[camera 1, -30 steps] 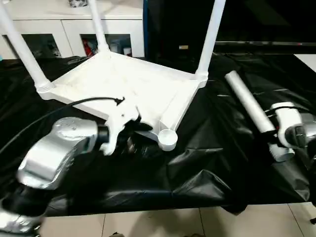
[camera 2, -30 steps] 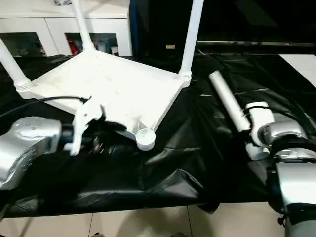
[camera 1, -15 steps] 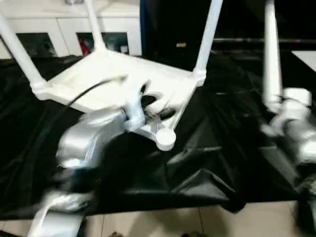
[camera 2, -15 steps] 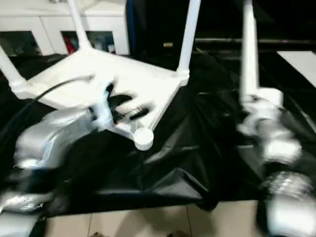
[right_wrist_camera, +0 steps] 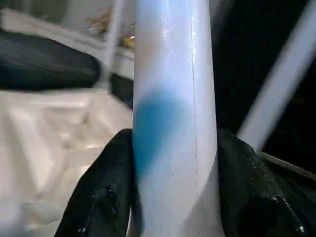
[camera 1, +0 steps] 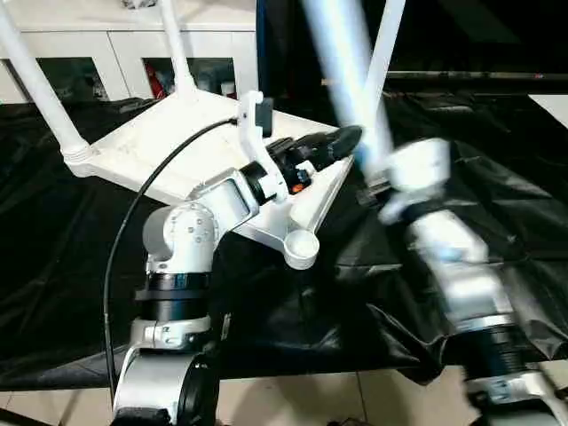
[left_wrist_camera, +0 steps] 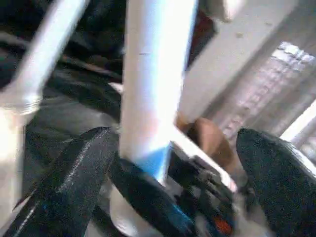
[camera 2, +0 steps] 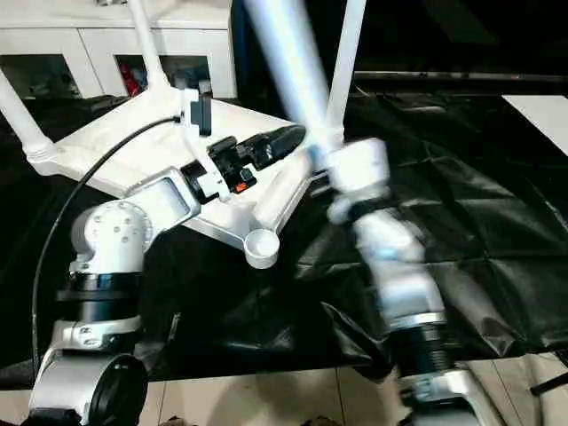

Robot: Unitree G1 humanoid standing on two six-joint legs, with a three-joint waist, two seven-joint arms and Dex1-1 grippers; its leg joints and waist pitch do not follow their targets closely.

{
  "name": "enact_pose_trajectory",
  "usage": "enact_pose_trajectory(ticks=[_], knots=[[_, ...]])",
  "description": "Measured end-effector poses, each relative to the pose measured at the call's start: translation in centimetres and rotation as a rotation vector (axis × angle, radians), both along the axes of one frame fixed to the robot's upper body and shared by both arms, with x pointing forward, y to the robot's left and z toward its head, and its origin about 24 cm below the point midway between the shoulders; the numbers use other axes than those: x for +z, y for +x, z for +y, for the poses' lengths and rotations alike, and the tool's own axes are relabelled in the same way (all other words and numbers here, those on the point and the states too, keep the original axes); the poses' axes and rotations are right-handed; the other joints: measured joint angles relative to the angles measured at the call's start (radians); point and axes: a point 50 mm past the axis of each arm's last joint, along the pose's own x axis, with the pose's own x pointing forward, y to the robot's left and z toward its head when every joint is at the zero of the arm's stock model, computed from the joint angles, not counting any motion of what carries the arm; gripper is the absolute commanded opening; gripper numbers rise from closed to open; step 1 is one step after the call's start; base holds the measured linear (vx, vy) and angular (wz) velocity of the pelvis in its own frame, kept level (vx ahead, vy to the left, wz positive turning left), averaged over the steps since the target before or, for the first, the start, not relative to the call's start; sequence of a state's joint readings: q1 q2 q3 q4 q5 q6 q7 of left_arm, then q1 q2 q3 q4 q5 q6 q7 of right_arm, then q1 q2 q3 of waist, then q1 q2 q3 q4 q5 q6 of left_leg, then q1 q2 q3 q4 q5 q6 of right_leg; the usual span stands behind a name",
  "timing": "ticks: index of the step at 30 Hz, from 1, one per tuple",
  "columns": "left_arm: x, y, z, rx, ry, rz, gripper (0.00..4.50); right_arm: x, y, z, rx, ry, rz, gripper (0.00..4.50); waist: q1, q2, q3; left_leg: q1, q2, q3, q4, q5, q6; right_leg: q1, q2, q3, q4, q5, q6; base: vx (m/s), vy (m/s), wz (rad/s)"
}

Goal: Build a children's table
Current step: Pick table leg

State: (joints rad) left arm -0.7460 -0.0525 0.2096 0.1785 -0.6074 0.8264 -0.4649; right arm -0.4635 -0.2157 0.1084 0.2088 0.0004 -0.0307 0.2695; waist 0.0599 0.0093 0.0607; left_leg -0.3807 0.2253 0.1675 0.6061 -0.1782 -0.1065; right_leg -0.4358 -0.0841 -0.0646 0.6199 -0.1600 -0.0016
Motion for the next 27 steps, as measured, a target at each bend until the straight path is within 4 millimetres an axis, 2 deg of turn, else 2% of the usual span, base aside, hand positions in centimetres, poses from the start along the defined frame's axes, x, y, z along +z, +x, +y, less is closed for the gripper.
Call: enact_pose_trajectory(ticks=[6, 10, 13, 16, 17, 18, 27], knots=[[-0.1, 1.5, 1.1, 0.162, -0.031, 0.051, 4.5, -1.6, -0.3, 2.4, 0.065, -0.113, 0.038, 1.89, 0.001, -0.01, 0.001, -0.004, 0.0, -0.001, 0.0, -0.001, 0.002, 0.0, 0.0, -0.001, -0.008, 0.007, -0.004, 0.0, 0.0, 0.0], [0.2, 2.2, 1.6, 0.256, -0.061, 0.057, 4.5, -2.7, -0.2, 3.0, 0.058, -0.184, 0.093, 1.89, 0.002, -0.016, 0.0, -0.004, -0.001, 0.0, 0.0, -0.002, 0.004, 0.0, -0.001, -0.001, -0.009, 0.007, -0.004, 0.0, 0.0, 0.0], [-0.1, 2.4, 2.0, 0.292, -0.091, 0.084, 4.5, -2.9, 0.1, 3.2, 0.048, -0.212, 0.107, 1.89, 0.002, -0.02, 0.001, -0.003, -0.001, 0.0, 0.001, -0.002, 0.004, 0.0, -0.001, -0.001, -0.009, 0.007, -0.004, 0.0, 0.0, 0.0], [0.1, 2.6, 2.4, 0.329, -0.184, 0.135, 4.13, -2.6, 0.6, 3.9, 0.032, -0.265, 0.085, 1.89, 0.001, -0.021, 0.002, -0.003, -0.001, 0.0, 0.002, -0.001, 0.004, -0.001, -0.001, 0.0, -0.008, 0.008, -0.004, 0.0, 0.0, 0.0], [0.1, 2.6, 2.6, 0.335, -0.195, 0.141, 4.13, -2.5, 0.7, 4.0, 0.029, -0.281, 0.075, 1.89, 0.001, -0.021, 0.001, -0.003, -0.001, 0.0, 0.001, -0.002, 0.004, 0.0, -0.001, 0.0, -0.008, 0.008, -0.004, 0.0, 0.0, 0.0], [0.1, 2.6, 2.6, 0.339, -0.196, 0.144, 3.91, -2.5, 0.8, 4.1, 0.024, -0.292, 0.071, 1.89, 0.001, -0.023, 0.001, -0.003, 0.0, 0.0, 0.001, -0.001, 0.004, 0.0, -0.001, 0.0, -0.008, 0.008, -0.004, 0.0, 0.0, 0.0], [-0.5, 2.6, 2.6, 0.372, -0.161, 0.18, 3.19, -3.2, 1.0, 4.8, -0.016, -0.322, 0.106, 1.89, 0.002, -0.03, 0.003, -0.003, 0.0, 0.0, 0.002, -0.001, 0.004, -0.001, -0.001, 0.0, -0.008, 0.009, -0.004, 0.0, 0.0, 0.0]])
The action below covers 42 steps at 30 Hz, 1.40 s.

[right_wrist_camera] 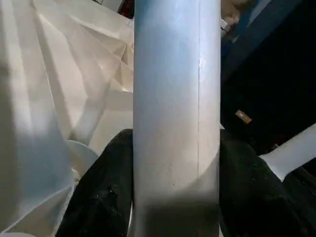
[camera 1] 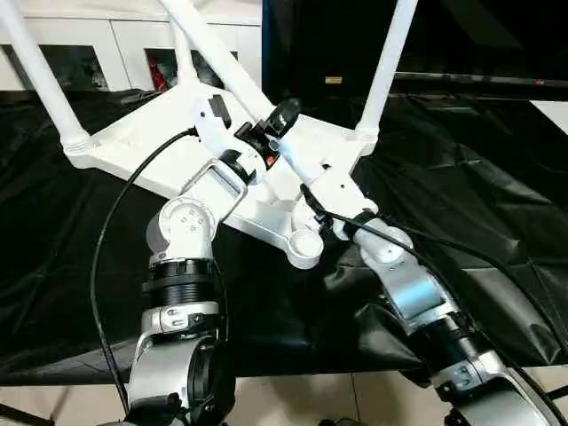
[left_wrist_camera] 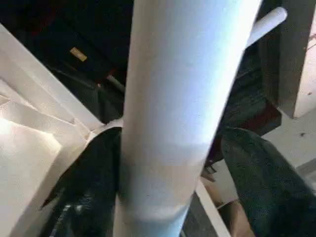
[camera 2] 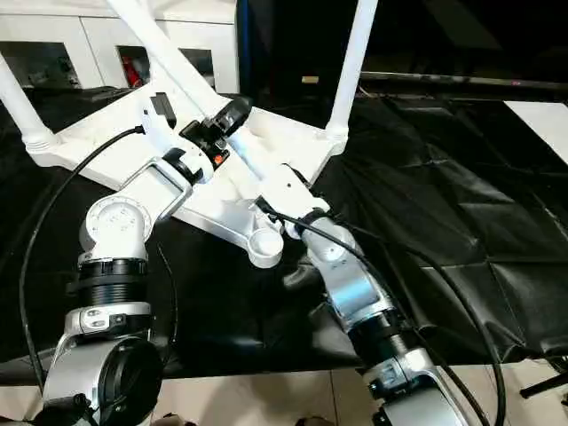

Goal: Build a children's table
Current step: Pick table leg

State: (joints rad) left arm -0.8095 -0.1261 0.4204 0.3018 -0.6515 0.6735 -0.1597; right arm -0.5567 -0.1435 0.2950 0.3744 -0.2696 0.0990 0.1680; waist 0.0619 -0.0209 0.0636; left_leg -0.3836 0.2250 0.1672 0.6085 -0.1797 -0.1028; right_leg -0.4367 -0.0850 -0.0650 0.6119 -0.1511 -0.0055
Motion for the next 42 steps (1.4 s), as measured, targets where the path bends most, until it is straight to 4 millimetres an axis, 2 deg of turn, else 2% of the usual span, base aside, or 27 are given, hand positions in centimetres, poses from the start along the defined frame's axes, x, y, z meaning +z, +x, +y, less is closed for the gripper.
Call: enact_pose_trajectory(ticks=[12, 13, 15, 17, 22, 25, 29, 34, 42], knots=[[-0.5, 0.3, 0.4, 0.05, 0.033, 0.014, 2.14, -0.1, 0.3, 0.4, 0.009, -0.018, 0.0, 1.89, 0.0, 0.0, 0.0, 0.001, 0.0, 0.0, 0.0, 0.0, 0.0, 0.0, 0.0, 0.0, 0.001, 0.0, 0.0, 0.0, 0.0, 0.0], [-0.5, 0.3, 0.4, 0.053, 0.035, 0.01, 2.05, -0.1, 0.3, 0.4, 0.022, -0.017, -0.001, 2.23, 0.0, 0.0, 0.0, 0.001, 0.0, 0.0, 0.0, 0.0, 0.0, 0.0, 0.0, 0.0, 0.001, 0.0, 0.0, 0.0, 0.0, 0.0], [-0.4, 0.4, 0.7, 0.062, 0.056, -0.001, 1.98, 0.2, 0.2, 0.5, 0.068, 0.019, 0.005, 2.58, 0.0, -0.001, 0.0, 0.001, 0.0, 0.0, 0.0, 0.0, 0.0, 0.0, 0.0, 0.0, 0.001, 0.0, 0.0, 0.0, 0.0, 0.0], [-0.2, 0.5, 1.0, 0.065, 0.068, -0.017, 1.9, 0.5, 0.1, 0.9, 0.118, 0.087, 0.031, 2.67, -0.001, -0.001, 0.0, 0.001, 0.0, 0.0, 0.0, 0.0, 0.0, 0.0, 0.0, 0.0, 0.001, 0.0, 0.0, 0.0, 0.0, 0.0], [0.8, 0.7, 1.3, 0.002, 0.146, -0.106, 1.84, 1.7, -0.2, 0.4, 0.241, 0.149, 0.068, 3.12, 0.003, -0.001, 0.0, 0.001, 0.0, 0.0, 0.001, 0.001, 0.002, 0.0, 0.0, 0.0, 0.002, 0.001, -0.001, 0.0, 0.0, 0.0], [1.3, 0.7, 1.6, -0.068, 0.218, -0.17, 1.83, 2.5, -0.5, -0.5, 0.335, 0.164, 0.121, 3.43, 0.005, -0.001, 0.0, 0.001, 0.0, 0.0, 0.001, 0.001, 0.002, 0.001, 0.0, 0.0, 0.002, 0.001, -0.001, 0.0, 0.0, 0.0], [1.9, 0.5, 2.5, -0.241, 0.3, -0.215, 1.82, 4.1, -0.8, -2.7, 0.468, 0.303, 0.303, 3.45, 0.007, -0.001, 0.0, 0.003, 0.0, 0.0, 0.002, 0.002, 0.003, 0.001, 0.0, 0.0, 0.004, 0.002, -0.003, 0.0, 0.0, 0.0], [3.0, -0.7, 2.0, -0.432, 0.259, -0.27, 1.82, 5.6, -0.7, -4.3, 0.552, 0.391, 0.484, 3.45, 0.012, -0.001, 0.0, 0.004, 0.0, 0.001, 0.003, 0.003, 0.003, 0.002, -0.001, 0.001, 0.005, 0.003, -0.004, 0.0, 0.0, 0.0], [4.3, -1.6, 0.9, -0.574, 0.169, -0.317, 1.82, 5.2, -1.6, -5.3, 0.644, 0.431, 0.718, 3.45, 0.028, -0.004, 0.001, 0.006, 0.0, 0.001, 0.003, 0.005, 0.001, 0.002, -0.001, 0.001, 0.007, 0.003, -0.005, 0.0, 0.0, 0.0]])
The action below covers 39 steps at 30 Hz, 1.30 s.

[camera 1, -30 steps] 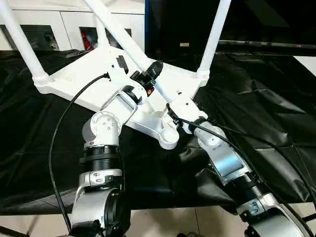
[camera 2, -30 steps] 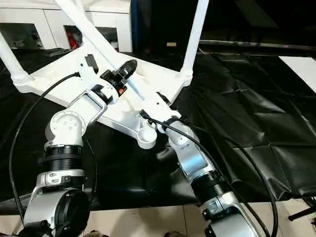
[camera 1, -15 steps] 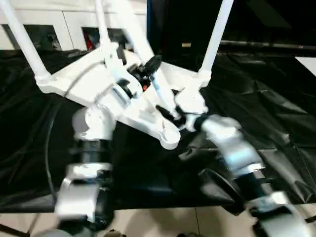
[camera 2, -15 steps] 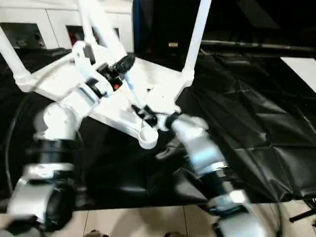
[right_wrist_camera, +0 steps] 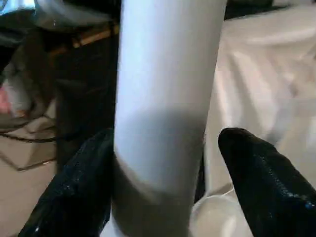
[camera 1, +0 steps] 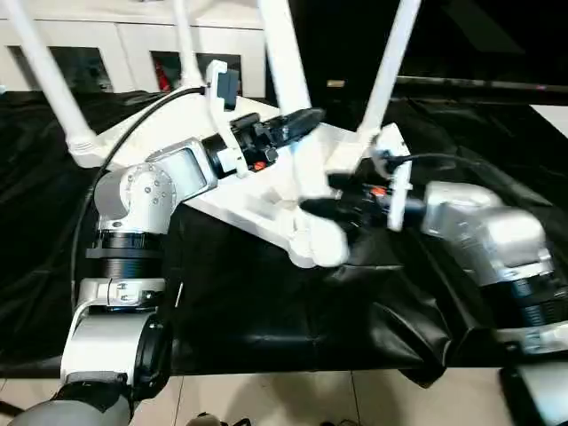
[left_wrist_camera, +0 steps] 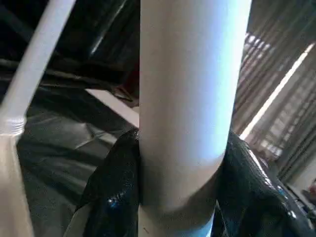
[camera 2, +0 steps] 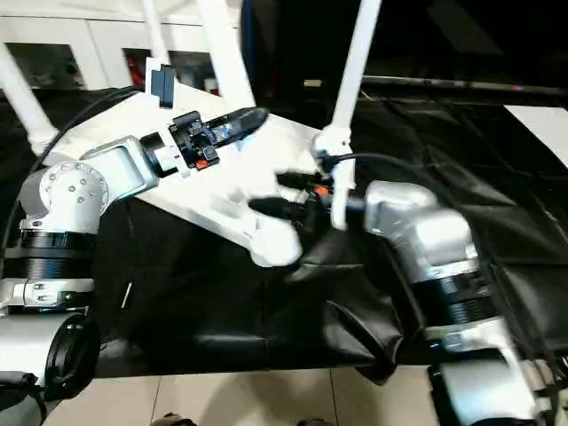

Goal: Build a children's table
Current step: Pick table leg

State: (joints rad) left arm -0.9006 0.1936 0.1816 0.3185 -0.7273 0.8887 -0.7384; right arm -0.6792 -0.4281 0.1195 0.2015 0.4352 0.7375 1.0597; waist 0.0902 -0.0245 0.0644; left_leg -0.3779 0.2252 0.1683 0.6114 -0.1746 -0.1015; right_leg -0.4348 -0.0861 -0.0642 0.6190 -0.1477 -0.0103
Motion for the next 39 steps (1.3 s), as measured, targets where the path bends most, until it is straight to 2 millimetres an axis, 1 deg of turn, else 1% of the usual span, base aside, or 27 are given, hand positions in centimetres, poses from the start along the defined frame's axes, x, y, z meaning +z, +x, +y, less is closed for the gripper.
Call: enact_pose_trajectory(ticks=[1, 4, 9, 10, 12, 15, 18, 20, 23, 26, 27, 28, 30, 31, 33, 35, 36, 38, 39], knots=[[0.3, 0.0, -0.2, -0.008, -0.007, -0.009, 1.82, -0.2, -0.1, 0.0, 0.01, -0.007, 0.018, 3.17, 0.001, -0.001, 0.0, 0.0, 0.0, 0.0, 0.0, 0.0, 0.0, 0.0, 0.0, 0.0, 0.0, 0.0, 0.0, 0.0, 0.0, 0.0], [0.7, -0.2, -0.2, -0.01, -0.007, -0.029, 1.82, -0.3, -0.2, 0.1, 0.021, -0.012, 0.034, 3.07, 0.001, -0.004, -0.001, 0.0, 0.0, 0.0, 0.0, 0.0, 0.0, 0.0, 0.0, 0.0, 0.0, 0.0, 0.0, 0.0, 0.0, 0.0], [0.4, -0.2, 0.0, -0.006, -0.001, -0.017, 1.82, -0.7, -0.2, 0.2, 0.025, -0.024, 0.056, 2.54, 0.001, -0.006, 0.0, 0.0, 0.0, 0.0, 0.0, 0.0, 0.0, 0.0, 0.0, 0.0, 0.001, 0.0, 0.0, 0.0, 0.0, 0.0], [0.4, -0.2, 0.0, -0.004, 0.0, -0.017, 1.82, -0.7, -0.2, 0.2, 0.025, -0.024, 0.056, 2.54, 0.002, -0.006, 0.0, 0.0, 0.0, 0.0, 0.0, 0.0, -0.001, 0.0, 0.0, 0.0, 0.001, 0.0, 0.0, 0.0, 0.0, 0.0], [0.4, -0.2, 0.2, 0.0, 0.003, -0.017, 1.82, -0.7, -0.2, 0.3, 0.02, -0.024, 0.058, 2.31, 0.002, -0.006, 0.0, 0.0, 0.0, 0.0, 0.0, 0.0, -0.001, 0.0, 0.0, 0.0, 0.0, 0.0, 0.0, 0.0, 0.0, 0.0], [0.3, -0.2, 0.2, 0.002, 0.003, -0.013, 1.82, -0.7, -0.3, 0.5, 0.024, -0.023, 0.059, 2.15, 0.002, -0.006, 0.0, -0.001, 0.0, 0.0, 0.0, 0.0, -0.001, 0.0, 0.0, 0.0, 0.0, 0.0, 0.0, 0.0, 0.0, 0.0], [0.2, -0.3, 0.2, 0.007, 0.006, -0.032, 1.82, -0.8, -0.3, 0.5, 0.026, -0.021, 0.062, 2.08, 0.002, -0.006, 0.0, -0.001, 0.0, 0.0, 0.0, 0.0, -0.001, 0.0, 0.0, 0.0, 0.0, 0.0, 0.0, 0.0, 0.0, 0.0], [-0.2, -0.6, 0.0, 0.001, -0.005, -0.051, 2.52, -1.0, -0.5, 0.5, 0.029, -0.019, 0.068, 2.07, 0.003, -0.007, 0.0, -0.001, 0.0, 0.0, 0.0, 0.0, -0.001, 0.0, 0.0, 0.0, 0.0, 0.0, 0.0, 0.0, 0.0, 0.0], [-0.8, -1.1, 0.1, -0.041, -0.042, -0.067, 2.57, -1.2, -0.8, 0.6, 0.063, 0.005, 0.095, 2.07, 0.002, -0.007, 0.0, -0.001, 0.0, 0.0, 0.0, 0.0, 0.0, 0.0, -0.001, 0.0, 0.0, 0.0, 0.0, 0.0, 0.0, 0.0], [-1.5, -1.6, 0.3, -0.064, -0.067, -0.099, 2.93, -1.3, -1.2, 0.7, 0.098, 0.021, 0.114, 2.06, 0.001, -0.009, -0.001, -0.001, 0.0, 0.0, 0.0, 0.0, -0.001, 0.0, -0.001, -0.001, 0.0, 0.0, 0.0, 0.0, 0.0, 0.0], [-1.7, -1.7, 0.3, -0.071, -0.067, -0.099, 2.93, -1.5, -1.3, 0.7, 0.099, 0.022, 0.125, 2.06, 0.001, -0.01, -0.001, -0.001, 0.0, 0.0, 0.0, 0.0, 0.0, 0.0, -0.001, -0.001, 0.0, 0.0, 0.0, 0.0, 0.0, 0.0], [-1.8, -1.8, 0.3, -0.073, -0.066, -0.097, 2.47, -1.6, -1.4, 0.6, 0.099, 0.022, 0.132, 2.06, 0.002, -0.01, -0.001, -0.001, 0.0, 0.0, 0.0, 0.001, 0.0, 0.0, -0.001, -0.001, 0.001, 0.0, 0.0, 0.0, 0.0, 0.0], [-2.0, -1.8, 0.3, -0.07, -0.067, -0.095, 2.41, -1.7, -1.5, 0.7, 0.107, 0.02, 0.133, 2.06, 0.002, -0.011, -0.001, -0.001, 0.0, 0.0, 0.001, 0.001, 0.0, 0.0, -0.001, -0.001, 0.001, 0.0, 0.001, 0.0, 0.0, 0.0], [-2.0, -1.8, 0.3, -0.069, -0.068, -0.095, 2.55, -1.6, -1.5, 0.8, 0.113, 0.02, 0.129, 2.06, 0.002, -0.012, -0.002, -0.001, 0.0, 0.0, 0.001, 0.001, 0.0, 0.0, -0.001, -0.001, 0.001, 0.0, 0.001, 0.0, 0.0, 0.0], [-2.0, -1.8, 0.3, -0.071, -0.071, -0.091, 2.52, -1.6, -1.5, 0.7, 0.111, 0.018, 0.128, 2.06, 0.003, -0.013, -0.002, 0.0, 0.0, 0.0, 0.001, 0.001, -0.001, 0.0, -0.001, 0.0, 0.001, 0.0, 0.001, 0.0, 0.0, 0.0], [-2.0, -1.8, 0.3, -0.073, -0.073, -0.089, 2.14, -1.6, -1.5, 0.7, 0.11, 0.016, 0.128, 2.06, 0.004, -0.014, -0.002, 0.0, 0.0, 0.0, 0.001, 0.001, -0.001, 0.0, -0.001, 0.0, 0.001, 0.0, 0.001, 0.0, 0.0, 0.0], [-2.0, -1.8, 0.3, -0.072, -0.076, -0.087, 2.24, -1.6, -1.5, 0.7, 0.113, 0.016, 0.126, 2.06, 0.003, -0.014, -0.003, 0.0, 0.0, 0.0, 0.001, 0.001, -0.001, 0.0, -0.001, -0.001, 0.001, 0.0, 0.001, 0.0, 0.0, 0.0], [-2.0, -1.8, 0.2, -0.072, -0.077, -0.087, 2.22, -1.6, -1.5, 0.7, 0.113, 0.015, 0.125, 2.06, 0.003, -0.014, -0.003, 0.0, 0.0, 0.0, 0.001, 0.001, -0.001, 0.0, -0.001, -0.001, 0.001, 0.0, 0.001, 0.0, 0.0, 0.0], [-2.0, -1.8, 0.2, -0.072, -0.079, -0.086, 2.03, -1.6, -1.5, 0.7, 0.113, 0.014, 0.124, 2.05, 0.003, -0.014, -0.003, 0.0, 0.0, 0.0, 0.001, 0.001, -0.001, 0.0, -0.001, -0.001, 0.001, 0.0, 0.001, 0.0, 0.0, 0.0]])
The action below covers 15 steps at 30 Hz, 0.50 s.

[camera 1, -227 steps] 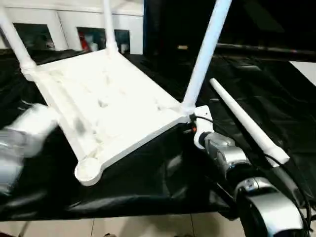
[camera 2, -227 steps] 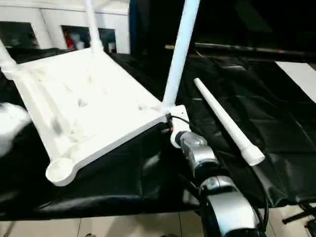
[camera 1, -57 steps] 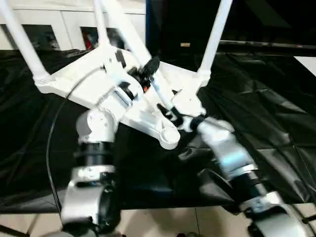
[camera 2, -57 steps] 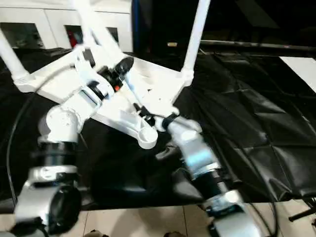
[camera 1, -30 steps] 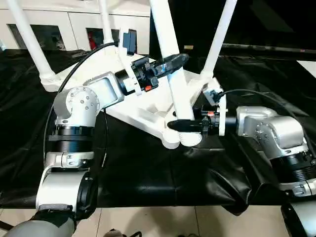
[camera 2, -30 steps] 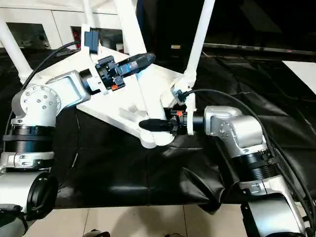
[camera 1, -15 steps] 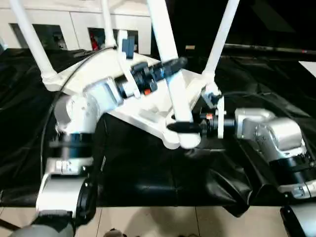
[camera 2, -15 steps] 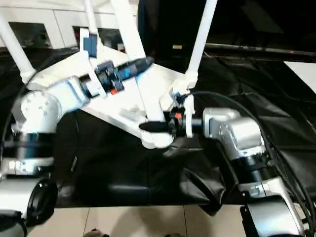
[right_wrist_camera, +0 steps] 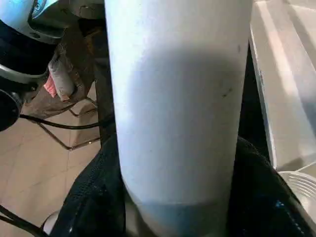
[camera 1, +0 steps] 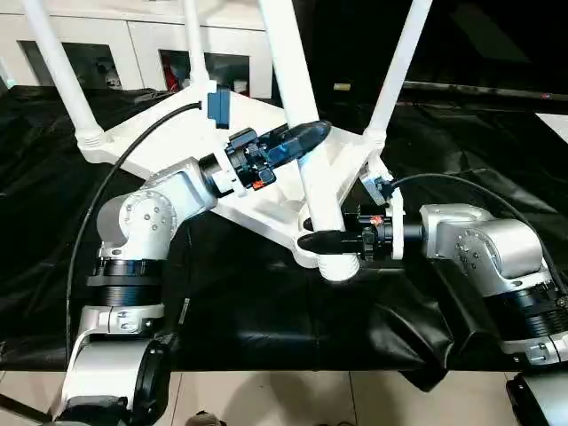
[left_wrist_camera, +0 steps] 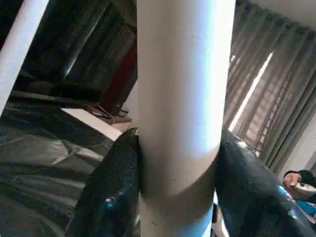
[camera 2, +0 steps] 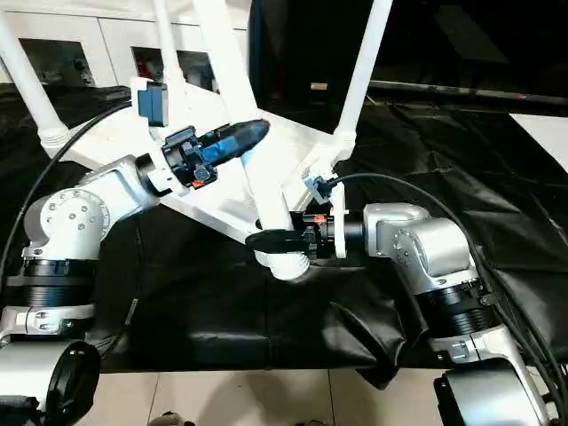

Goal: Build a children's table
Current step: Pick table leg

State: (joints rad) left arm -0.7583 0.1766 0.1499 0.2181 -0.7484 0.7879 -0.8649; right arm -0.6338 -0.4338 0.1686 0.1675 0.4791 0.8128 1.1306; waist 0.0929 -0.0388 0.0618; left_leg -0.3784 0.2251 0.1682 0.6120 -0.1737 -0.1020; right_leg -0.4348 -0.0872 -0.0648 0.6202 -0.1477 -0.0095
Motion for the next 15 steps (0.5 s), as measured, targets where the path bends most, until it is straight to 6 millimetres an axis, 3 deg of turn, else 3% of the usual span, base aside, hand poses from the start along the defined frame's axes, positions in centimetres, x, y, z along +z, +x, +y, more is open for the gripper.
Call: enact_pose_trajectory(ticks=[4, 6, 10, 11, 15], knots=[[0.1, 0.1, 0.0, 0.012, -0.003, 0.0, 1.84, 0.1, 0.2, -0.1, -0.012, -0.007, -0.041, 2.05, 0.0, 0.0, 0.0, 0.0, 0.0, 0.0, 0.0, 0.0, 0.0, 0.0, 0.0, 0.0, 0.0, 0.0, 0.0, 0.0, 0.0, 0.0], [0.2, 0.2, 0.0, 0.028, -0.007, -0.002, 1.78, 0.1, 0.4, 0.1, -0.024, 0.004, -0.059, 2.73, 0.0, -0.001, -0.001, 0.0, 0.0, 0.0, 0.0, 0.0, 0.0, 0.0, 0.0, 0.0, 0.0, 0.0, 0.0, 0.0, 0.0, 0.0], [0.2, 0.4, 0.0, 0.071, 0.005, 0.001, 1.78, -0.3, 0.9, 0.2, -0.097, 0.012, -0.054, 2.92, -0.001, -0.002, -0.001, 0.0, 0.0, 0.0, 0.0, 0.0, 0.0, 0.0, 0.0, 0.0, 0.001, 0.0, 0.0, 0.0, 0.0, 0.0], [0.2, 0.4, 0.1, 0.084, 0.014, -0.003, 1.78, -0.2, 1.0, 0.2, -0.109, -0.005, -0.084, 3.16, -0.001, -0.002, -0.001, 0.0, 0.0, 0.0, 0.0, 0.0, 0.0, 0.0, 0.0, 0.0, 0.001, 0.0, 0.0, 0.0, 0.0, 0.0], [0.3, 0.7, 0.0, 0.169, 0.077, -0.037, 1.78, -0.2, 1.8, 0.5, -0.211, -0.068, -0.21, 3.19, -0.003, -0.004, -0.001, 0.0, 0.0, 0.0, 0.0, 0.0, -0.001, 0.0, 0.0, 0.0, 0.001, 0.0, 0.001, 0.0, 0.0, 0.0]])
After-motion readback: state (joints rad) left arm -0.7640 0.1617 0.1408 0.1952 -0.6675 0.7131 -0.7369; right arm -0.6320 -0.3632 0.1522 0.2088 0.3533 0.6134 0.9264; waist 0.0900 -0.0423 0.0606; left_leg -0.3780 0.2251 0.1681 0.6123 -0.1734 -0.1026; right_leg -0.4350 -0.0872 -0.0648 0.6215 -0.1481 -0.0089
